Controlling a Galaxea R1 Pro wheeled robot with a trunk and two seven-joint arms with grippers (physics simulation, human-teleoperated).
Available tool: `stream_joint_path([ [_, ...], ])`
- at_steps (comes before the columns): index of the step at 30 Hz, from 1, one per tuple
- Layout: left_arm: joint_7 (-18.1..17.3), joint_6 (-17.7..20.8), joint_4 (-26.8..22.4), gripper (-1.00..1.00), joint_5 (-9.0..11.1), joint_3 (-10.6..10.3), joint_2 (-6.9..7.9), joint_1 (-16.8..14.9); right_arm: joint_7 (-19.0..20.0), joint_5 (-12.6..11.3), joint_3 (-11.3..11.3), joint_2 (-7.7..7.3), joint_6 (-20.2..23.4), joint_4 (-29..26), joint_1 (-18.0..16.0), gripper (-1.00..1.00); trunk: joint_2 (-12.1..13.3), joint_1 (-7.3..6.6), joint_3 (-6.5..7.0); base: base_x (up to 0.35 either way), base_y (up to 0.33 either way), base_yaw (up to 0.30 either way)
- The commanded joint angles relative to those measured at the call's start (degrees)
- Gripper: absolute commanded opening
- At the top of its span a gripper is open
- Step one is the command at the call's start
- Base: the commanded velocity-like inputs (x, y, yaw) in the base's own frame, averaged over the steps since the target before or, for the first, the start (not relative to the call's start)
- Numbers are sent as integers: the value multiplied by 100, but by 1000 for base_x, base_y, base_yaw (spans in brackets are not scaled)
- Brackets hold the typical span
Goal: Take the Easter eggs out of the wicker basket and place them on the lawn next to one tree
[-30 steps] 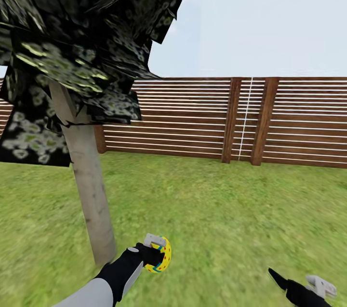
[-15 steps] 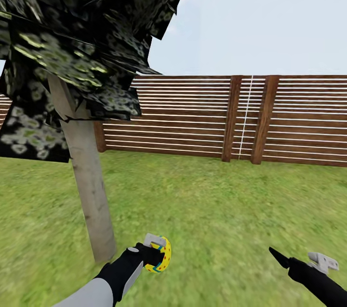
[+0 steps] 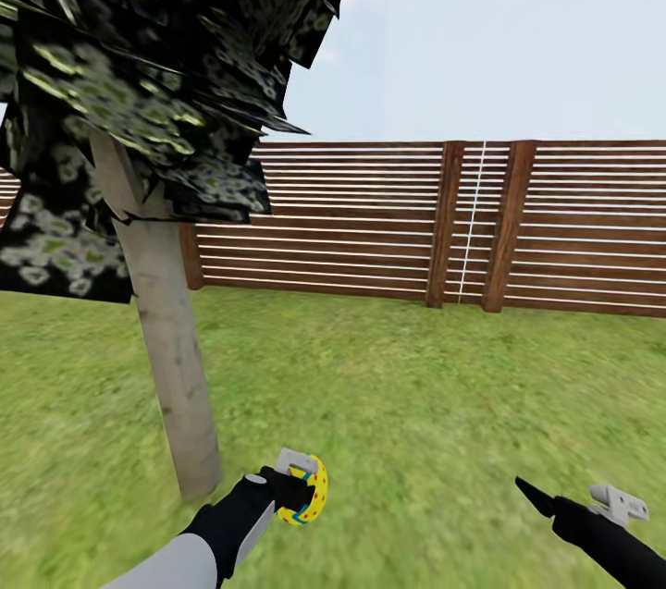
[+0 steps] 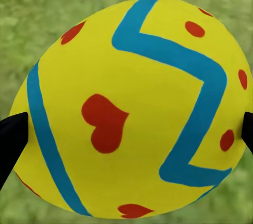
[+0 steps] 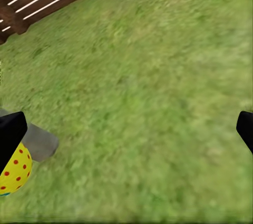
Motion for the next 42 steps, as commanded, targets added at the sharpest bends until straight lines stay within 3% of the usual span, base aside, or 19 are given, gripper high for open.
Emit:
stream_joint_path([
  [1, 0, 34, -10, -100, -4, -15, 1, -2, 3, -29, -6, -1, 74, -6, -2, 100, -44, 23, -23, 0, 0, 0],
  [42, 19, 28, -9, -100, -6, -15, 0, -2, 13, -31, 1, 5, 86, 14, -3, 100, -1689, 923, -759, 0, 0, 0],
])
